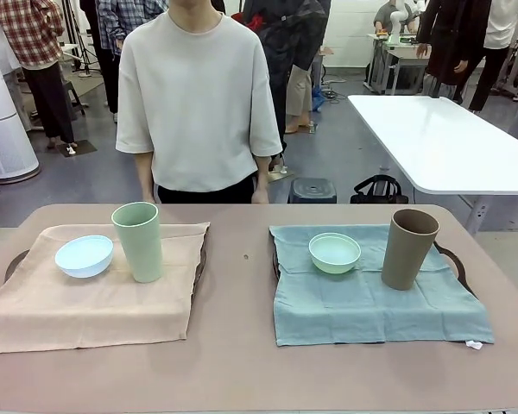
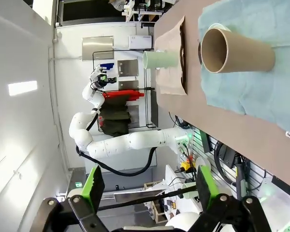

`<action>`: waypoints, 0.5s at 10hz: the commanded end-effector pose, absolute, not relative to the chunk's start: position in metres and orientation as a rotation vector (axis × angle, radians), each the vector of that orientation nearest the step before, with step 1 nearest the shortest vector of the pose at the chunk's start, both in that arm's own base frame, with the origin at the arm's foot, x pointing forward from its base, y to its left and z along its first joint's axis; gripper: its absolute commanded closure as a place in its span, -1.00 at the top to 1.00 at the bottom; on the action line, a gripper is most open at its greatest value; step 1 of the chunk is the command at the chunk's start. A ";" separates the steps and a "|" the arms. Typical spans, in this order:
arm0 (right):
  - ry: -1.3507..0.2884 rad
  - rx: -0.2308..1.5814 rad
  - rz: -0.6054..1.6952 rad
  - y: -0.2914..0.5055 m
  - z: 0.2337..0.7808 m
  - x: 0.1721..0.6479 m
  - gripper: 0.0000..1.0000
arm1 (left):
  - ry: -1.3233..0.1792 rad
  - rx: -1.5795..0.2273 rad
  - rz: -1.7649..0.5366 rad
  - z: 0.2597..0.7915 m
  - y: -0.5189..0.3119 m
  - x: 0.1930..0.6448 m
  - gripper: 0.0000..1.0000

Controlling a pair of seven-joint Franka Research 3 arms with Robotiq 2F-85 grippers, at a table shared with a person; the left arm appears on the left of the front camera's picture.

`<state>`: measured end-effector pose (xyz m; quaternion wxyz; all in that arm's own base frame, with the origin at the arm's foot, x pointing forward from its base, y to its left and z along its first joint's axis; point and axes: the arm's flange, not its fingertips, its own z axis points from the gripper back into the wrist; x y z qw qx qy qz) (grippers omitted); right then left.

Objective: Set up a tray with a mat and arrange the tableware.
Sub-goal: Place the Picnic Bowl and Reusable plastic cup back onto the Handle tray in front of the human's position.

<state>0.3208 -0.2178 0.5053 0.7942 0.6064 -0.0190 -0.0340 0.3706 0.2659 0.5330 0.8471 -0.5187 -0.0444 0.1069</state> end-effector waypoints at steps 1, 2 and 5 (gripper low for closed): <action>-0.037 1.303 -0.084 -0.217 0.505 0.322 1.00 | -0.088 -1.095 0.236 0.535 0.265 0.370 0.72; -0.037 1.303 -0.084 -0.217 0.505 0.322 1.00 | -0.088 -1.095 0.236 0.535 0.265 0.370 0.72; -0.037 1.303 -0.084 -0.217 0.505 0.322 1.00 | -0.088 -1.095 0.236 0.535 0.265 0.370 0.72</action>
